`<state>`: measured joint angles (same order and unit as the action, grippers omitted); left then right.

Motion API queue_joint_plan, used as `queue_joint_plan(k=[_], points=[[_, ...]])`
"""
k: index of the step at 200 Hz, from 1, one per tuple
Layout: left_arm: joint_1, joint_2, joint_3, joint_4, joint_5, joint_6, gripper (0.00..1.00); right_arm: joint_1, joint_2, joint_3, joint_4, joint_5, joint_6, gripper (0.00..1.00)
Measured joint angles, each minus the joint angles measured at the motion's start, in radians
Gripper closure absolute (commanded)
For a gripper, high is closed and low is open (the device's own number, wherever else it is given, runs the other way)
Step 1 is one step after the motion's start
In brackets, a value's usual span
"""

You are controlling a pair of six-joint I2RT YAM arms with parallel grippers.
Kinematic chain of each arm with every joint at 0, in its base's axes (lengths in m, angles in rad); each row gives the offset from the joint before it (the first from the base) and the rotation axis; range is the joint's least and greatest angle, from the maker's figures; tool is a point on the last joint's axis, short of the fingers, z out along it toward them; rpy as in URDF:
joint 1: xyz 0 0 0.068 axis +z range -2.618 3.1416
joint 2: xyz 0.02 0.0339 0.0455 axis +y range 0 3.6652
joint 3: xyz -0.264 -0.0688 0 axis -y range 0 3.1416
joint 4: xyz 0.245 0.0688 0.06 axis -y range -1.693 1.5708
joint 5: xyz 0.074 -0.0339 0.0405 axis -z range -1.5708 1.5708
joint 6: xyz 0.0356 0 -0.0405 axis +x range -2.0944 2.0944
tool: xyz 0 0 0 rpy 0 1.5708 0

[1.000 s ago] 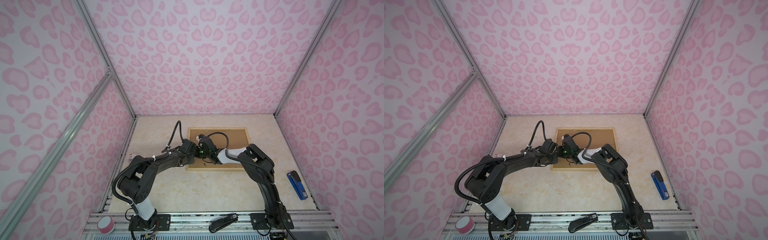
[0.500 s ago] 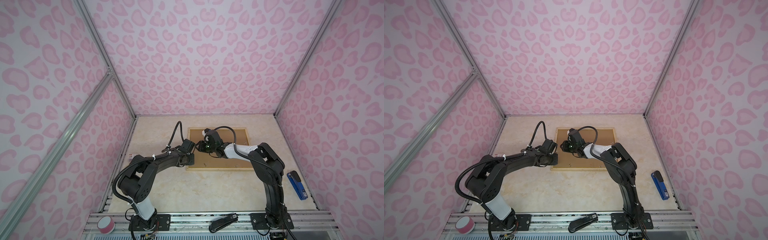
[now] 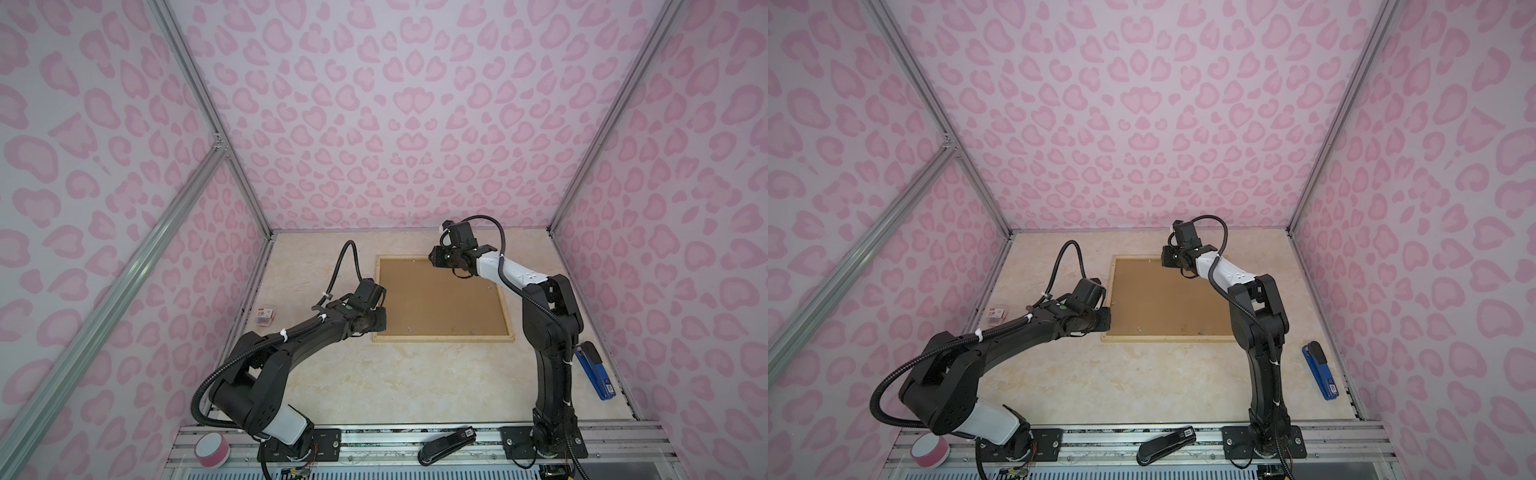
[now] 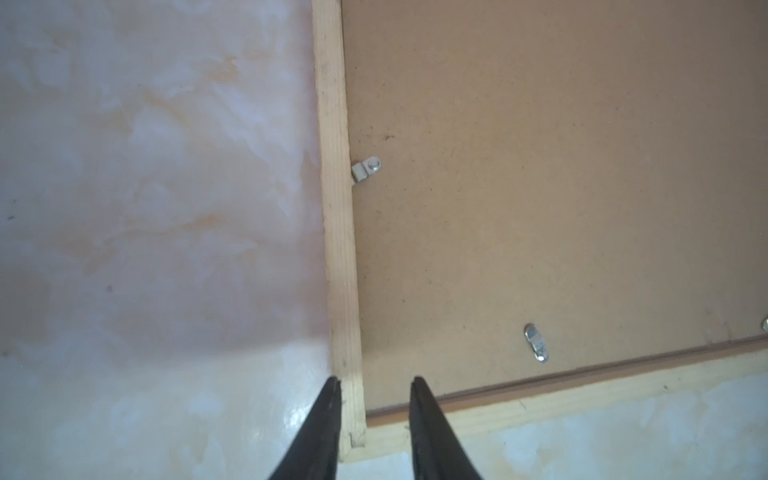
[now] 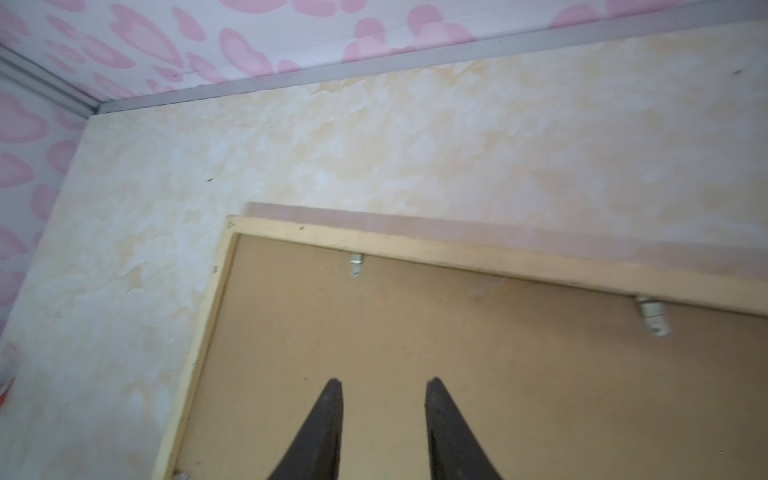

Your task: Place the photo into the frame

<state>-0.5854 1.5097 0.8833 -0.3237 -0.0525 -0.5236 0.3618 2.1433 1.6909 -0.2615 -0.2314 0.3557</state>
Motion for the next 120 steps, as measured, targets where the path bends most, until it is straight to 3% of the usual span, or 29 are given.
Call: queue_joint_plan(k=[85,120], points=[[-0.061,-0.070,-0.120,0.009,0.054,-0.109,0.78,-0.091,0.462,0.659,-0.335,-0.010,-0.116,0.65],[-0.115,-0.008,-0.122,0.032,0.085,-0.150,0.80,-0.112,0.511,0.732,-0.409,-0.013,-0.134,0.65]])
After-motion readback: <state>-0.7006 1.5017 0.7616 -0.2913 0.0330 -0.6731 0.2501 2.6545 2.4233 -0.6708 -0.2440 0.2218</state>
